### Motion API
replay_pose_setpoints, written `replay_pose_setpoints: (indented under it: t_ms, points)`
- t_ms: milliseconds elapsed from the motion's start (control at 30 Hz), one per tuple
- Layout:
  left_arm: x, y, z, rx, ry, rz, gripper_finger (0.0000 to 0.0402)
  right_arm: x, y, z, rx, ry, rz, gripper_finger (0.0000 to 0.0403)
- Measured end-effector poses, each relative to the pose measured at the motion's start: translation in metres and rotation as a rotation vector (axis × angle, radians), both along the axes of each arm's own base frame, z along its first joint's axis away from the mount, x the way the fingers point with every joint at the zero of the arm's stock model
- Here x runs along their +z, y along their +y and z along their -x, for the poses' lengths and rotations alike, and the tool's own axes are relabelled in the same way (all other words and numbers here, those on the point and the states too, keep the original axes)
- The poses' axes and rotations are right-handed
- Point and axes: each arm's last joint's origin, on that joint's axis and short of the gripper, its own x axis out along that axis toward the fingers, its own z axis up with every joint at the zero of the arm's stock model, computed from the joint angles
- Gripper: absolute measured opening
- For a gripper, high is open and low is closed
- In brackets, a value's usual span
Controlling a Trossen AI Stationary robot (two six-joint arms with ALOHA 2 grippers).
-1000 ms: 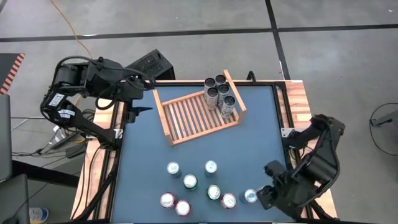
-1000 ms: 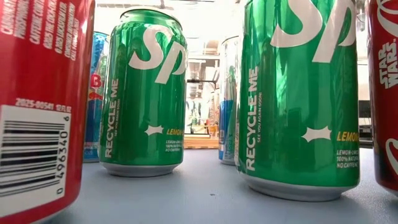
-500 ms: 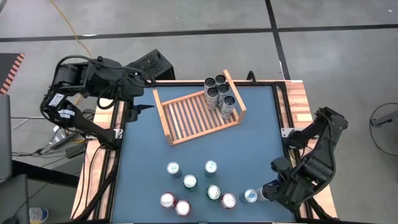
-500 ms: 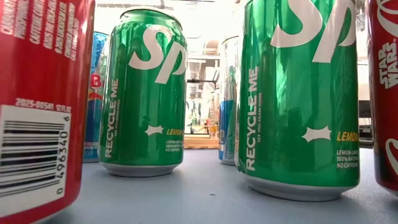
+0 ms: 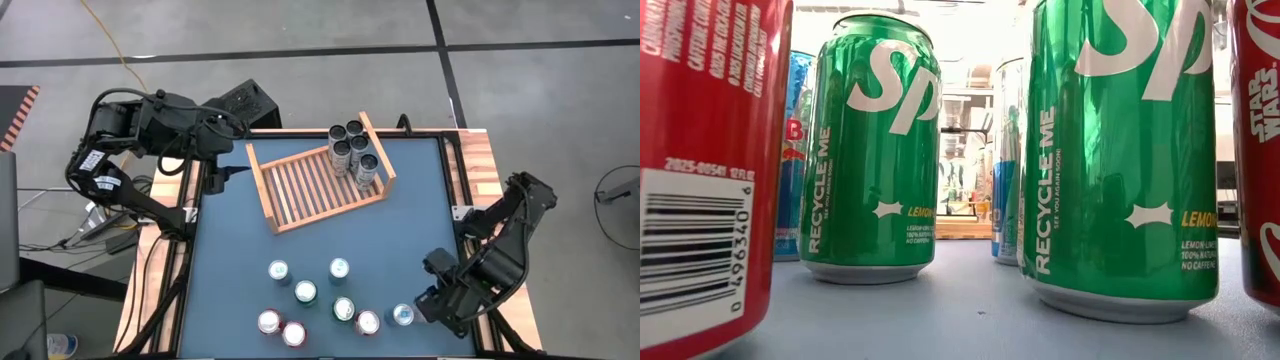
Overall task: Place canned beverage on shelf
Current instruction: Put the white-yellow soda can on the shelf aligned with the other white-yellow soda cans
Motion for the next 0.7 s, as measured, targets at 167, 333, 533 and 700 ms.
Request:
replay_pose_setpoints:
  t_ms: [167, 333, 533, 700]
  points:
    - [0.000, 0.000, 0.000, 0.000, 0.003, 0.000, 0.0318, 0.000, -0.005, -0.008, 0.046, -0.023, -0.004, 0.0189]
    - [0.000, 0.000, 0.001, 0.001, 0.006, 0.001, 0.0318, 0.000, -0.008, -0.012, 0.033, -0.017, -0.012, 0.0189]
    - [-0.001, 0.000, 0.001, -0.003, 0.010, -0.004, 0.0318, 0.000, -0.007, -0.011, -0.033, 0.028, -0.050, 0.0193]
    - [-0.001, 0.000, 0.001, -0.018, 0.013, -0.005, 0.0318, 0.000, -0.002, -0.006, -0.034, 0.048, -0.077, 0.0232]
